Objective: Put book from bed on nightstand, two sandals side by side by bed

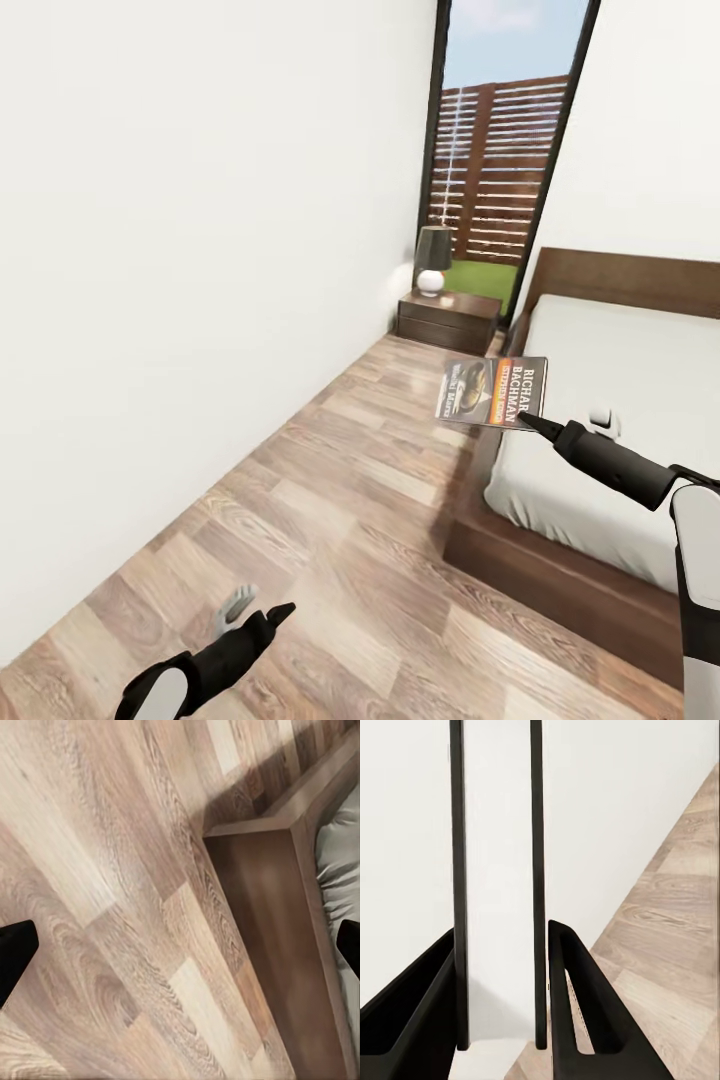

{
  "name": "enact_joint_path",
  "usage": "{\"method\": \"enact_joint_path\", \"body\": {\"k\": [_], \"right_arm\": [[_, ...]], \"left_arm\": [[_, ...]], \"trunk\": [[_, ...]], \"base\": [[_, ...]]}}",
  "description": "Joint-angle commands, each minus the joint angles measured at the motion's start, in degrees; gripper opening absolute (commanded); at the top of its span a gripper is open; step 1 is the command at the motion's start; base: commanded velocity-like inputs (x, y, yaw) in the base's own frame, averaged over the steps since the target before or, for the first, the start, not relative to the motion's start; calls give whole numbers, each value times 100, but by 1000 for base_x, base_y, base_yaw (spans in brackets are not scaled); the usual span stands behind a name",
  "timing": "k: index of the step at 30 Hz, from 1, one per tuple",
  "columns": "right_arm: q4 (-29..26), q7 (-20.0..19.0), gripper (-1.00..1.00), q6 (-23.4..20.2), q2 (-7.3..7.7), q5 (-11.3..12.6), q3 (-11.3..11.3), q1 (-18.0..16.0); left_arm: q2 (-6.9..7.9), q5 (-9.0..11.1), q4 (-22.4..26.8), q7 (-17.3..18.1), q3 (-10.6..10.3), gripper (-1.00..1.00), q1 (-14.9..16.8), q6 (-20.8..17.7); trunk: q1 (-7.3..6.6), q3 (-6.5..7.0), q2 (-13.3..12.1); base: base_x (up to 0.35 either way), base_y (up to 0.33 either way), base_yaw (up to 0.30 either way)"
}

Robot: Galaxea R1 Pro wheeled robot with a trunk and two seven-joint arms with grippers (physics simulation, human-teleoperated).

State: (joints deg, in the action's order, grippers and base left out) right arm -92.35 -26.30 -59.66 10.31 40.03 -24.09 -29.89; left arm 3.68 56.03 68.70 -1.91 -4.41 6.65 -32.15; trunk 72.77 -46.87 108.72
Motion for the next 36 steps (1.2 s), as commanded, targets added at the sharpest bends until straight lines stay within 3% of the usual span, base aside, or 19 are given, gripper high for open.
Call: {"method": "enact_joint_path", "body": {"k": [1, 36], "right_arm": [[-2, -59, -100, -34, -2, -4, -8, -8], [-2, -59, -100, -34, -2, -4, -24, -8]], "left_arm": [[4, 40, -5, -20, -7, 100, 4, -11], [1, 40, -102, -20, -7, 100, 21, -11]], "trunk": [[2, -5, 2], [2, -5, 2]], "base": [[244, 255, -264], [223, 271, -264]]}}
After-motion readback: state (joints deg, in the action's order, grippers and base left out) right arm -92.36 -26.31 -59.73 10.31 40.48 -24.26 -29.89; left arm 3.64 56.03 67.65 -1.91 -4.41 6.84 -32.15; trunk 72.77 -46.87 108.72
